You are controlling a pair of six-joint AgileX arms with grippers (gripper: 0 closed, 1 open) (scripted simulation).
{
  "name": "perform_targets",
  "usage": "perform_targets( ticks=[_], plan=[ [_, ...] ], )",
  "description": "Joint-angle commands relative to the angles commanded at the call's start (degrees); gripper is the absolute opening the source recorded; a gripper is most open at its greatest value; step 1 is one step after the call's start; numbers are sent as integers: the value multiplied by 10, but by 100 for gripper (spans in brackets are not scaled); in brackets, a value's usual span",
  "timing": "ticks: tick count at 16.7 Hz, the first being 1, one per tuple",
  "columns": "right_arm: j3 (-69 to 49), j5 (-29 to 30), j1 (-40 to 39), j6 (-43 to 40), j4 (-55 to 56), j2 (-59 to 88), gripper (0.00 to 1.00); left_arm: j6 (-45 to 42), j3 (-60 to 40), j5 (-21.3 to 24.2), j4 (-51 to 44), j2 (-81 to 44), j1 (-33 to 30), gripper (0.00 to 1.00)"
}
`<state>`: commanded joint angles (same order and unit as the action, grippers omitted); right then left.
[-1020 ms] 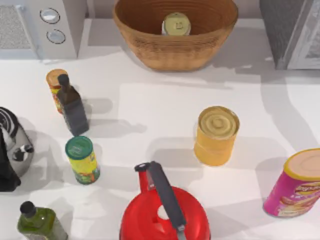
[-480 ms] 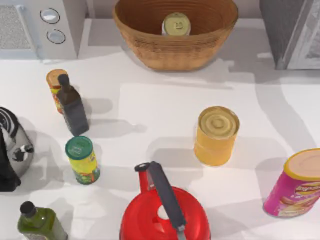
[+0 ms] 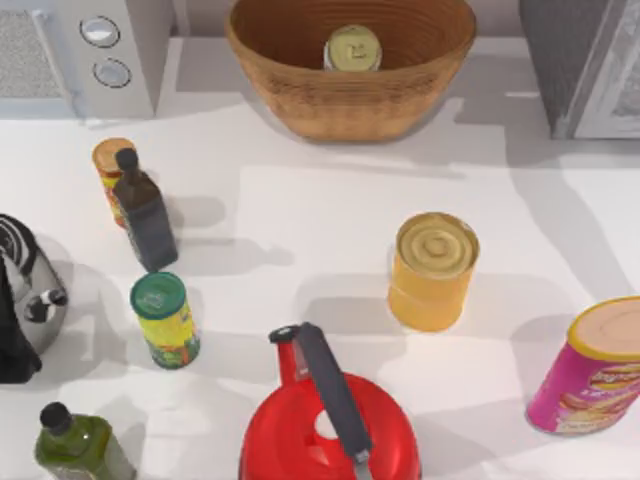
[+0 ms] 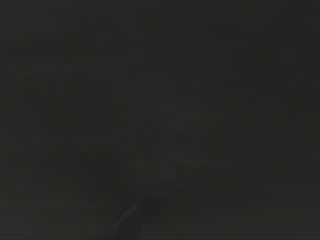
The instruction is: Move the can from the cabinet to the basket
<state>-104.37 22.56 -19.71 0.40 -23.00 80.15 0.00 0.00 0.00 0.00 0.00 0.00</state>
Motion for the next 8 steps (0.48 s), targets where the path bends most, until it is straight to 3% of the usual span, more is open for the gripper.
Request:
perform_targets(
  ticks=[4, 8],
  plan=[
    [34, -9, 7, -1, 9, -30, 100, 0, 0, 0, 0, 0, 0, 100],
    [152, -35, 31, -3, 37, -126, 100, 0, 0, 0, 0, 0, 0, 100]
  ],
)
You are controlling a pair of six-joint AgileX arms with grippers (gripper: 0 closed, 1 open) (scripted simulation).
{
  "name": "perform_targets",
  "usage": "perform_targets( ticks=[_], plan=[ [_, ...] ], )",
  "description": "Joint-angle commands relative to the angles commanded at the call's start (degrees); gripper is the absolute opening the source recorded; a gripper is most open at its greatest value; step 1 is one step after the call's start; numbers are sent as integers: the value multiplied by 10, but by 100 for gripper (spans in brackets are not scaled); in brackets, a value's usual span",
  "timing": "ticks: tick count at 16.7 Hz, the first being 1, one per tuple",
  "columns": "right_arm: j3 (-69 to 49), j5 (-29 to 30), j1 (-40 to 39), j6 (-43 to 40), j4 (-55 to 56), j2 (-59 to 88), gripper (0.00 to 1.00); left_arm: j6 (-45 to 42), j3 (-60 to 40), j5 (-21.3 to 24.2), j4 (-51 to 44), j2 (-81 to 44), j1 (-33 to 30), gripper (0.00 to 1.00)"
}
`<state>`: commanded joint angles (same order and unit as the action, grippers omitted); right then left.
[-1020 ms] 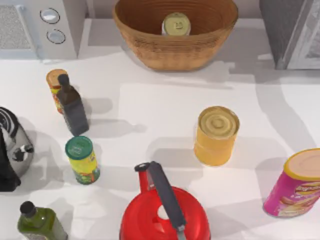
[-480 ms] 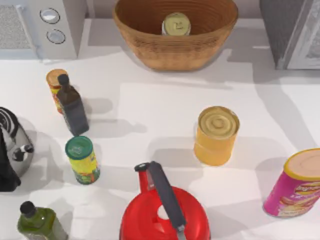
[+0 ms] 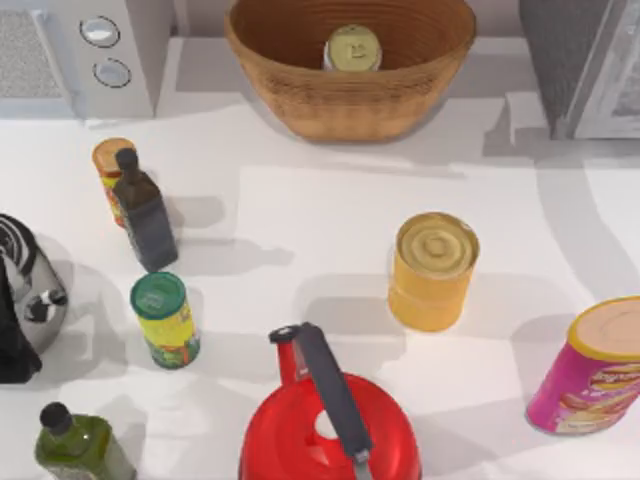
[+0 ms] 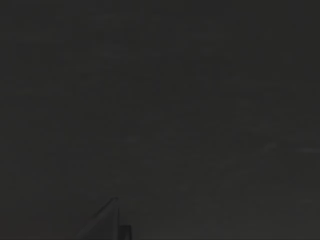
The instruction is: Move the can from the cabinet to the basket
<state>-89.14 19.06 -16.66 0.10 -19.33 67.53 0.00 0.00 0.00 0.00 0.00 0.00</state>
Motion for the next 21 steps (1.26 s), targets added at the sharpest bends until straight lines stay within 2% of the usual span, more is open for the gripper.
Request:
perform_targets(
  ticks=[4, 13, 17, 21],
  plan=[
    [180, -39, 35, -1, 39, -137, 100, 0, 0, 0, 0, 0, 0, 100],
    [725, -145, 127, -1, 147, -531, 100, 0, 0, 0, 0, 0, 0, 100],
    [856, -180, 157, -1, 182, -645, 100, 0, 0, 0, 0, 0, 0, 100],
    [891, -191, 167, -1, 193, -675, 100, 0, 0, 0, 0, 0, 0, 100]
  ],
)
